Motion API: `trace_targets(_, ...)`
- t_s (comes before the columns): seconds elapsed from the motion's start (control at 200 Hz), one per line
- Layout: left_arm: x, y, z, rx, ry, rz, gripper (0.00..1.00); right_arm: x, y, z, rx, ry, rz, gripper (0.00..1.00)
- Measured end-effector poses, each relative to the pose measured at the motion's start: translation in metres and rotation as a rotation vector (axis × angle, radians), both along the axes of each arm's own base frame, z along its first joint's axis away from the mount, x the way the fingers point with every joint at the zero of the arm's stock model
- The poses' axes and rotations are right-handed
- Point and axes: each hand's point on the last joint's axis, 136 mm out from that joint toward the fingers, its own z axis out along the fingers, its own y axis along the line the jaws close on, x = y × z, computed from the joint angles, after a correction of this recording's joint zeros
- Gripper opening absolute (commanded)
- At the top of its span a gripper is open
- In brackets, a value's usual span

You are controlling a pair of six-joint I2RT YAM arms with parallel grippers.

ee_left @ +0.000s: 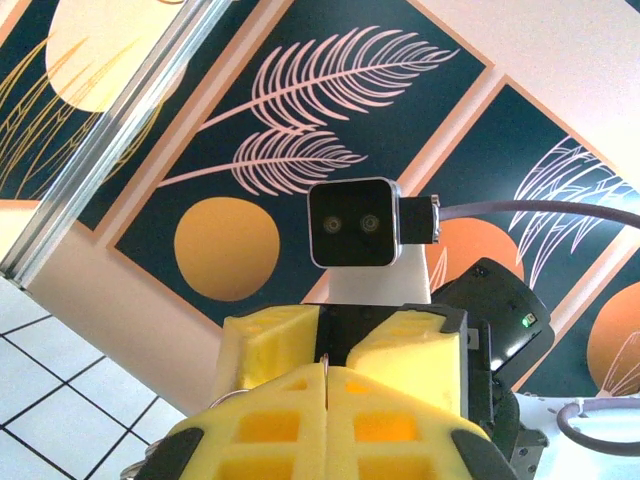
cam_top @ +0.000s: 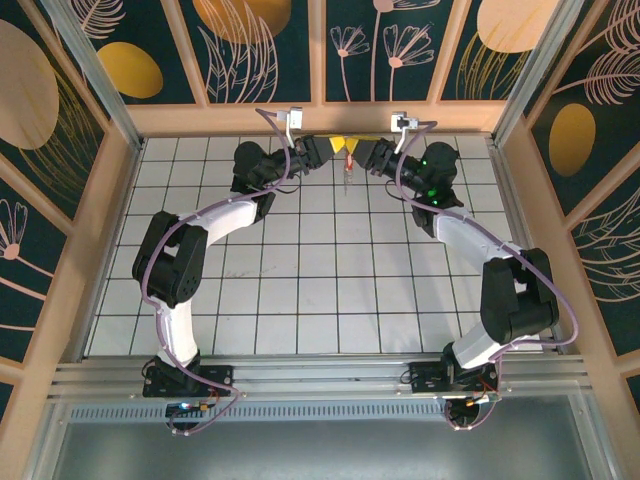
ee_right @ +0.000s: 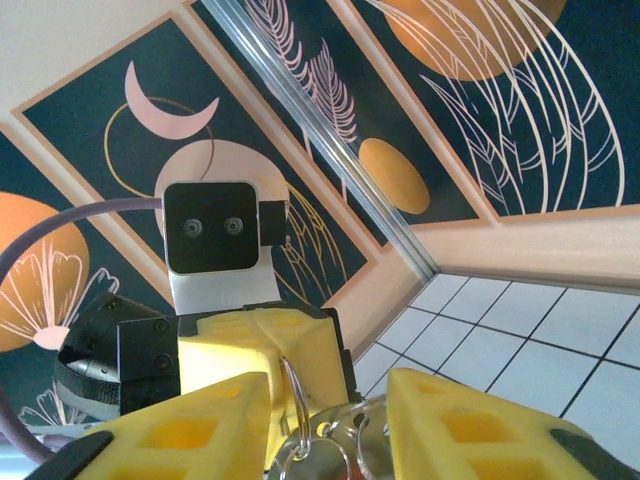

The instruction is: Put the keys on the keyring

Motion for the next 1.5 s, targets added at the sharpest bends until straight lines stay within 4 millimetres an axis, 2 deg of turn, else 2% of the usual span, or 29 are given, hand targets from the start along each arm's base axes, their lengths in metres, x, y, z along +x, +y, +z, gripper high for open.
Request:
trace_targets(0.26,0.001,0.000,0.000,-0.001,0.003,0.004,0.00,-0.003,0.003,0.004,-0.003,-0.019,0.021,0.00)
trace_targets(0.425,0.002,0.000,0.000,-0.001,0.005,0.007,0.00,-0.003,0.003,0.004,-0.008,-0.024,0.023,0.00)
trace_targets(0.566,0.004,-0.002,-0.003,0.020,0.007,0.008,0.25,-0.001,0.001,0.002,-0.035,-0.024,0.030,0.00)
trace_targets(0.696,0.009,-0.004,-0.007,0.073,-0.020,0.025,0.33,0.006,-0.008,-0.005,-0.096,-0.016,0.034,0.00)
trace_targets(0.871,0.022,0.001,-0.015,0.162,-0.051,0.048,0.36,0.015,-0.016,-0.013,-0.199,-0.009,0.067,0.00)
trace_targets(1.091,0.033,0.010,-0.019,0.247,-0.089,0.052,0.36,0.015,-0.014,-0.022,-0.298,-0.016,0.137,0.00)
trace_targets(1.351,0.021,0.006,-0.018,0.295,-0.132,-0.028,0.37,0.011,-0.010,-0.047,-0.334,0.033,0.214,0.00)
trace_targets(1.502,0.018,0.004,-0.023,0.301,-0.126,-0.056,0.37,0.010,-0.009,-0.046,-0.324,0.031,0.222,0.00)
